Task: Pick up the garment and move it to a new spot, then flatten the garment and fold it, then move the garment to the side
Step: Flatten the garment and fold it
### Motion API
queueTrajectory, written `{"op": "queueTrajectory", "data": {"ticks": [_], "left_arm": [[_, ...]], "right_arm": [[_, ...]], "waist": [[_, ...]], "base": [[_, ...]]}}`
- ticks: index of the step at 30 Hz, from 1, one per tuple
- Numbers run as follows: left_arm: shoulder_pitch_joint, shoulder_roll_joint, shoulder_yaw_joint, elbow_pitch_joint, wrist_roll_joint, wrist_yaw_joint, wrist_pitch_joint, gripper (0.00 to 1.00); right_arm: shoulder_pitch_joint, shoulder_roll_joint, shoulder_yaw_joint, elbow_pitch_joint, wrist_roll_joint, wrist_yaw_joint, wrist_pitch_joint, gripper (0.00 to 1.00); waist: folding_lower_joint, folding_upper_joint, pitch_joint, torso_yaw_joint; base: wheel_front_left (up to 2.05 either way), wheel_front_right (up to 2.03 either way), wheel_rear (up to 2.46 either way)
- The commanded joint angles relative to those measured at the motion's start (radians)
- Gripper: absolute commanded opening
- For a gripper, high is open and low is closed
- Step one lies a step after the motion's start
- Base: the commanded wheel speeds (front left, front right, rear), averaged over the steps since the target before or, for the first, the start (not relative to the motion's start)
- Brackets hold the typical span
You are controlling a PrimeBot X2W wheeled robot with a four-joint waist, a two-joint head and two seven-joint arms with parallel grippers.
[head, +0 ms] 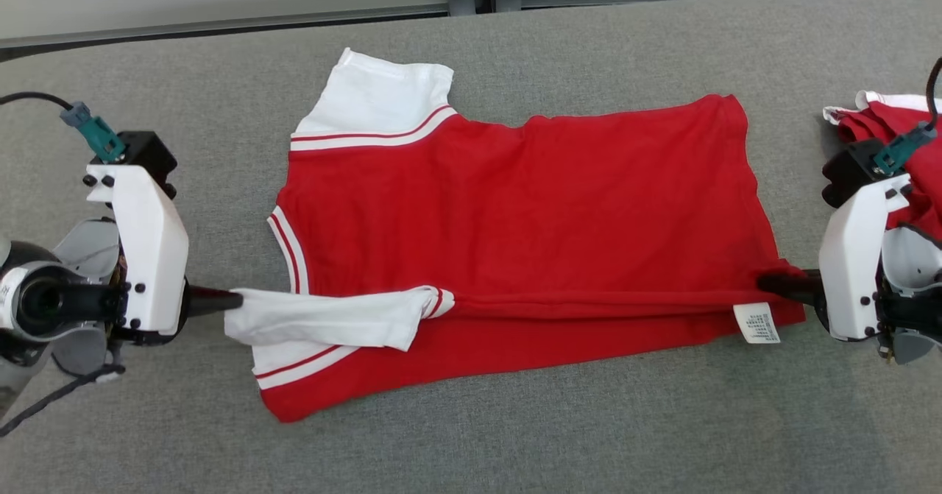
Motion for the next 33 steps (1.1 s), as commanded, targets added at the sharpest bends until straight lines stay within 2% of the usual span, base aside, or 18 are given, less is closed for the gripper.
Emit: {"op": "queueTrajectory", "data": {"ticks": [1, 4, 5, 7, 8, 9, 13, 18, 19, 24, 29, 33], "left_arm": [[-0.033, -0.018, -0.001, 0.033, 0.012, -0.014, -0.005, 0.0], [-0.059, -0.054, -0.002, 0.095, 0.022, -0.032, -0.013, 0.0], [-0.064, -0.064, -0.003, 0.114, 0.026, -0.037, -0.016, 0.0], [-0.075, -0.083, 0.001, 0.149, 0.029, -0.052, -0.035, 0.0], [-0.079, -0.095, 0.007, 0.168, 0.031, -0.059, -0.053, 0.75], [-0.076, -0.108, 0.011, 0.191, 0.025, -0.064, -0.065, 1.0], [-0.061, -0.128, 0.011, 0.248, 0.038, -0.093, -0.105, 1.0], [-0.029, -0.136, 0.045, 0.272, 0.066, -0.158, -0.246, 1.0], [-0.029, -0.136, 0.045, 0.272, 0.066, -0.158, -0.246, 1.0], [0.028, -0.127, 0.095, 0.256, 0.148, -0.186, -0.499, 1.0], [0.146, -0.113, 0.118, 0.191, 0.262, -0.15, -0.767, 1.0], [0.268, -0.114, 0.127, 0.115, 0.348, -0.068, -0.961, 1.0]], "right_arm": [[-0.017, 0.015, -0.012, 0.011, -0.016, -0.002, 0.01, 0.0], [-0.034, 0.046, -0.026, 0.029, -0.041, -0.002, 0.02, 0.0], [-0.039, 0.055, -0.031, 0.037, -0.048, -0.002, 0.018, 0.05], [-0.049, 0.074, -0.041, 0.053, -0.065, -0.002, 0.006, 0.39], [-0.053, 0.084, -0.048, 0.061, -0.07, -0.002, -0.003, 0.64], [-0.054, 0.094, -0.054, 0.071, -0.076, -0.002, -0.012, 1.0], [-0.052, 0.118, -0.078, 0.101, -0.098, -0.002, -0.061, 1.0], [-0.02, 0.144, -0.149, 0.108, -0.151, -0.002, -0.254, 1.0], [-0.02, 0.144, -0.149, 0.108, -0.151, -0.002, -0.254, 1.0], [0.057, 0.2, -0.234, 0.077, -0.203, -0.002, -0.525, 1.0], [0.168, 0.259, -0.319, 0.058, -0.32, -0.002, -0.789, 1.0], [0.272, 0.325, -0.382, 0.032, -0.414, -0.001, -0.951, 1.0]], "waist": [[0.0, -0.0001, 0.017, -0.011], [0.0, -0.0001, 0.027, -0.02], [0.0, -0.0001, 0.028, -0.022], [0.0, -0.0001, 0.028, -0.026], [0.0, -0.0001, 0.025, -0.027], [0.0, -0.0001, 0.02, -0.029], [0.0, -0.0001, -0.015, -0.029], [0.0, -0.0001, -0.071, -0.023], [0.0, -0.0001, -0.071, -0.023], [0.0, -0.0001, -0.131, -0.013], [0.0, -0.0001, -0.184, -0.005], [0.0, -0.0001, -0.215, 0.003]], "base": [[0.0, 0.0, 0.0], [0.0, 0.0, 0.0], [0.0, 0.0, 0.0], [0.0, 0.0, 0.0], [0.0, 0.0, 0.0], [0.0, 0.0, 0.0], [0.0, 0.0, 0.0], [0.0, 0.0, 0.0], [0.0, 0.0, 0.0], [0.0, 0.0, 0.0], [0.0, 0.0, 0.0], [0.0, 0.0, 0.0]]}}
